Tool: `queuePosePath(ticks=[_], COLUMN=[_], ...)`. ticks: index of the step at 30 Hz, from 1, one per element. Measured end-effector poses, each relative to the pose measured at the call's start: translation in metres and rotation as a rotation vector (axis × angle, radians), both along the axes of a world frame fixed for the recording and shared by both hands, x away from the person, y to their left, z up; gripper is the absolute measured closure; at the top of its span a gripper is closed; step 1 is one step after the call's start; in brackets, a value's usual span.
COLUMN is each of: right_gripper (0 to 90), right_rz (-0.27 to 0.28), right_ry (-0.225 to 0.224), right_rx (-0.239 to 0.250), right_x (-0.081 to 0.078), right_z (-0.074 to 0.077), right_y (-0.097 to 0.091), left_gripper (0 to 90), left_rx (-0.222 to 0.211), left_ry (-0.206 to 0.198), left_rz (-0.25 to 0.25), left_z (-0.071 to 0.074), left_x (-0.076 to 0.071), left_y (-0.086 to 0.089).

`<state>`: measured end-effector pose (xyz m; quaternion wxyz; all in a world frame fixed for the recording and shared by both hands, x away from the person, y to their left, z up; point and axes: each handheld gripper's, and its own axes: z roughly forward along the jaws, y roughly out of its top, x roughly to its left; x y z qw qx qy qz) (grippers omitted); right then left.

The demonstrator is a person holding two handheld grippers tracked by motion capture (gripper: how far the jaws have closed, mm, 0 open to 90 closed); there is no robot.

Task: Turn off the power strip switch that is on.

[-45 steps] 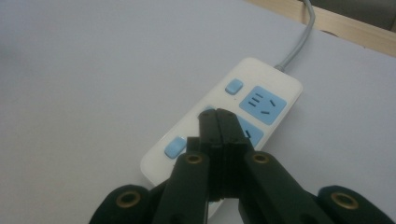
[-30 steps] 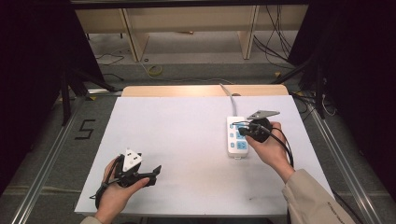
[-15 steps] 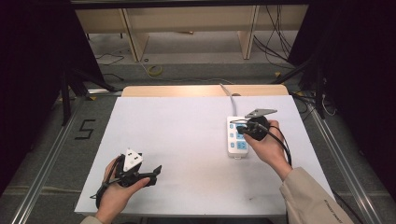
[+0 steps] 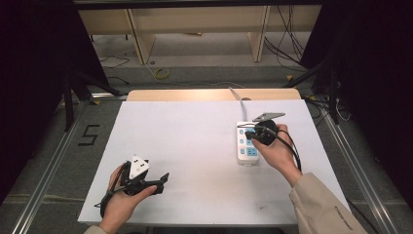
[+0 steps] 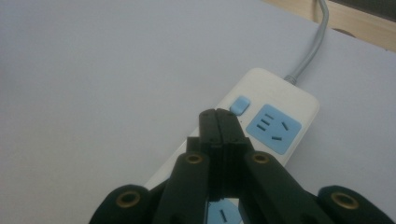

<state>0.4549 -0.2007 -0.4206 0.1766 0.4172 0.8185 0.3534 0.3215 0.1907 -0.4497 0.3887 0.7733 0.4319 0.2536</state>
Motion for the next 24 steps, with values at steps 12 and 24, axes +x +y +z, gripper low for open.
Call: queuePosePath(ticks=[12, 24], right_gripper=[90.0, 90.0], right_rz=[0.002, 0.013], right_ry=[0.01, 0.023], right_rx=[-0.01, -0.021], right_x=[0.007, 0.011], right_z=[-0.001, -0.005], right_y=[0.006, 0.01], left_gripper=[16.4, 16.4], left_rx=[0.001, 0.003], left_ry=[0.001, 0.001], left_rz=[-0.001, -0.001], left_z=[0.0, 0.0], left_x=[0.0, 0.0], left_y=[0.0, 0.0])
